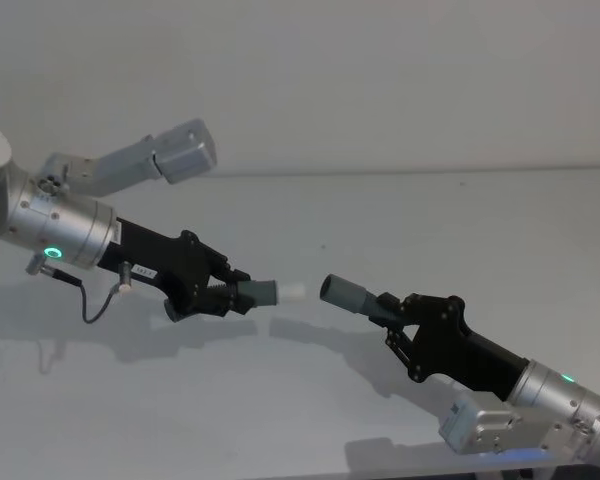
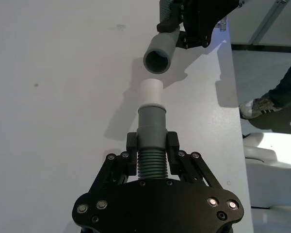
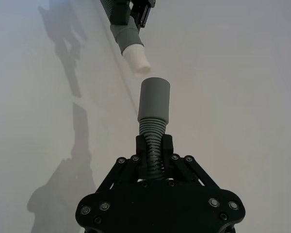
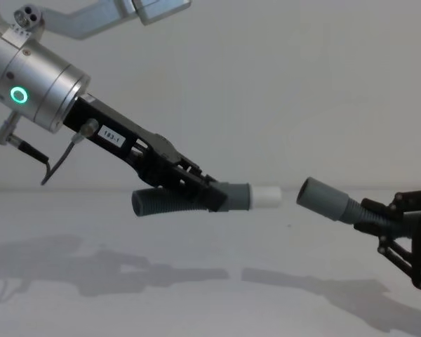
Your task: Use both hands to pick up one end of the pipe from the table, align the ends, and insert them.
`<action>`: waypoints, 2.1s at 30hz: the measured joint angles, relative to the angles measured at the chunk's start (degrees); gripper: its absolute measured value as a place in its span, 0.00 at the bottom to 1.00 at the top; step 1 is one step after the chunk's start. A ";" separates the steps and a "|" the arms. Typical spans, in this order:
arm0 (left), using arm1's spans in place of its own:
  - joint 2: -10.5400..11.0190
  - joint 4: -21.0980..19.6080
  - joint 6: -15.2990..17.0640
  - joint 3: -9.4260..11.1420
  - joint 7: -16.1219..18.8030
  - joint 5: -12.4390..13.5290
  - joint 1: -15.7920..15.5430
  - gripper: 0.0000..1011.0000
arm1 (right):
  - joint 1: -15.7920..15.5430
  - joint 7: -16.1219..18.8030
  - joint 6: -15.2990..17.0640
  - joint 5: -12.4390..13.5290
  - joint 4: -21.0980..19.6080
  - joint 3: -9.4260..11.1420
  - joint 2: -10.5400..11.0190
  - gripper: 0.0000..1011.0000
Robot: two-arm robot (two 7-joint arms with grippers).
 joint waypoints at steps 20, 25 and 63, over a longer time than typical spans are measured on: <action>-0.09 0.92 0.06 1.04 0.13 -0.83 -0.47 0.32 | 1.12 0.97 -0.53 1.09 1.15 -1.48 0.45 0.16; -0.31 1.52 -0.30 1.34 0.13 -0.96 -0.86 0.32 | 1.45 1.01 -0.84 1.11 1.66 -1.76 0.47 0.16; -2.83 5.48 -2.35 4.25 -1.49 -1.81 -4.06 0.32 | 3.57 0.20 -3.01 0.37 4.24 -2.55 -0.16 0.16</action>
